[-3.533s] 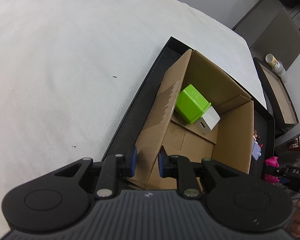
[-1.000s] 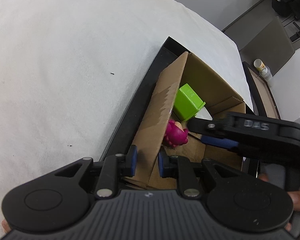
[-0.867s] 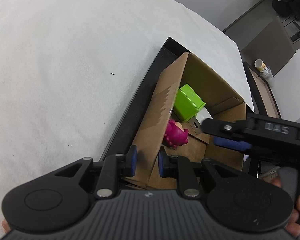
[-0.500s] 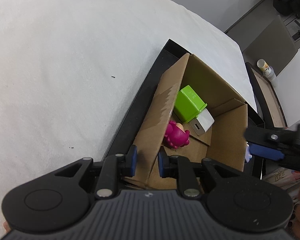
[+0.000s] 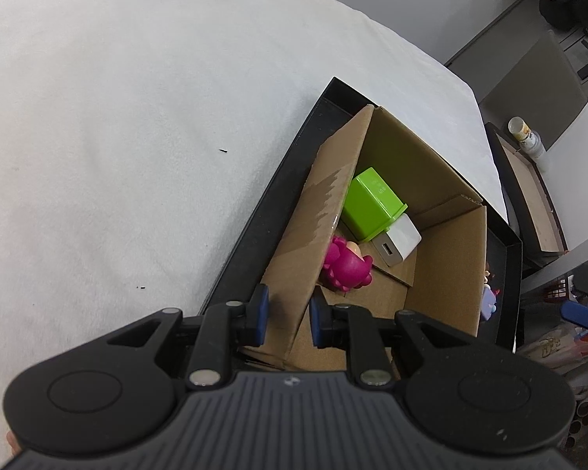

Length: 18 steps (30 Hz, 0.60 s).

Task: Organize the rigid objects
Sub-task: 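Move the right tool to the blue figure with beer mug and grasp it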

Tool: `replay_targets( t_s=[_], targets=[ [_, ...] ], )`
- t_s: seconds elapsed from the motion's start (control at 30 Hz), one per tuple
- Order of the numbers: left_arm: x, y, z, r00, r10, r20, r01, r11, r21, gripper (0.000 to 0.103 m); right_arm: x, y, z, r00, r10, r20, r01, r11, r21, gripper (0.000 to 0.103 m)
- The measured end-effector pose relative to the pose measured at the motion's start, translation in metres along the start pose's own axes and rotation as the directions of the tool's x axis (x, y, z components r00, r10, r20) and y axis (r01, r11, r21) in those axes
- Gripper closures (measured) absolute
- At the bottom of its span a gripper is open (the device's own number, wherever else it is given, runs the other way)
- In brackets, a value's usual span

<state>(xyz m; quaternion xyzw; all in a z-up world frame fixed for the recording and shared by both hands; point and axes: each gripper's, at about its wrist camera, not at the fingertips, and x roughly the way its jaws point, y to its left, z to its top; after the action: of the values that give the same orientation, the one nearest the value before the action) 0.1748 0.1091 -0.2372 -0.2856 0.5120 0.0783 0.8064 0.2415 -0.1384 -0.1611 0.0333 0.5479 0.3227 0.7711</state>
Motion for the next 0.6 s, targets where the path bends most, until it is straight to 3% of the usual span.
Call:
replay_targets(
  t_s=[0.6],
  targets=[
    [0.001,0.0,0.001,1.0,0.014,-0.003,-0.014,1.0,-0.011,0.084,0.0,-0.076,0.004,0.995,-0.094,0.031,0.087,0.981,0.174,0.018]
  ],
)
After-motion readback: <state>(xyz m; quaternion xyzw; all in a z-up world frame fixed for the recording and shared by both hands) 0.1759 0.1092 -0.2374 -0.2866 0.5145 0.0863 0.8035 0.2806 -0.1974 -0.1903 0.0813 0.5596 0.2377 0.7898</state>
